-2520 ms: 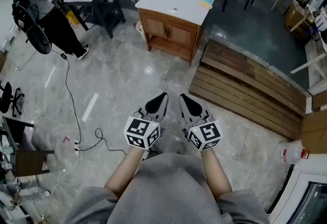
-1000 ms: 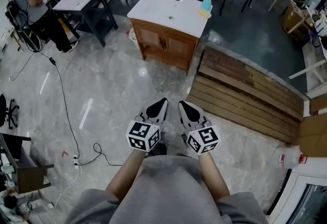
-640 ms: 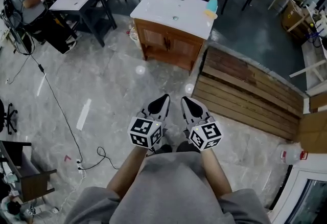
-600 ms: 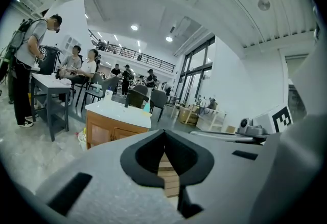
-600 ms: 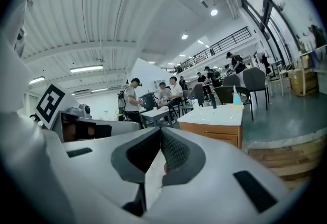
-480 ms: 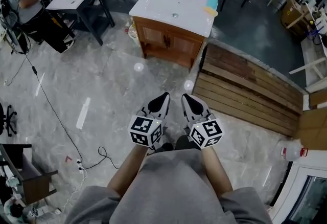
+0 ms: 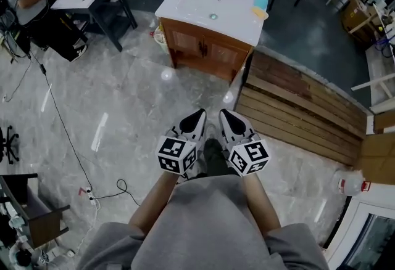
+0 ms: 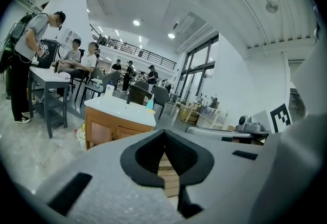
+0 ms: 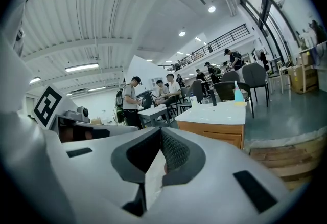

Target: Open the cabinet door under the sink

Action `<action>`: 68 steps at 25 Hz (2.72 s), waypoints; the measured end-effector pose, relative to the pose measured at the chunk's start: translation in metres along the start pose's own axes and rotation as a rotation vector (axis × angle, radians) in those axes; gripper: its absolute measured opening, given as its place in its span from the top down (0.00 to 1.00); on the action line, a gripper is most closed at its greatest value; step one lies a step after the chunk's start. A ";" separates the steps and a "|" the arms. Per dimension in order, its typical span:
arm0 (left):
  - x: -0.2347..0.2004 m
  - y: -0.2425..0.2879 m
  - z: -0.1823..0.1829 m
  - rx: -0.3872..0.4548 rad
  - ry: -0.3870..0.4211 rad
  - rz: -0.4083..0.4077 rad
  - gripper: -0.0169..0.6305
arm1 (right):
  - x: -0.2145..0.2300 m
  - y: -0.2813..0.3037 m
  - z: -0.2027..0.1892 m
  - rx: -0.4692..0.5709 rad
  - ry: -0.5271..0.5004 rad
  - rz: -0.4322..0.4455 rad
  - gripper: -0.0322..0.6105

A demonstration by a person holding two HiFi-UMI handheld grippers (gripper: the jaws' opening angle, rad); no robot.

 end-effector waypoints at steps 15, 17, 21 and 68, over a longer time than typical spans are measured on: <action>-0.049 0.109 0.066 -0.043 -0.003 0.030 0.96 | 0.094 0.089 0.052 0.001 0.049 0.037 0.93; -0.053 0.121 0.073 -0.051 -0.001 0.039 0.96 | 0.108 0.099 0.059 0.001 0.058 0.045 0.93; -0.062 0.146 0.084 -0.067 -0.001 0.054 0.96 | 0.132 0.117 0.067 0.002 0.078 0.058 0.93; -0.306 0.322 0.070 -0.402 0.090 -0.203 0.96 | 0.190 0.346 0.010 -0.015 0.408 -0.357 0.93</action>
Point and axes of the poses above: the fingertips, and each gripper's own axes: y forward along the fingers, x to its right, z out of its top, the point moved 9 cm from there along -y, backward along the fingers, and after that the axes turned 9 degrees about -x, right-handed, at the moved point
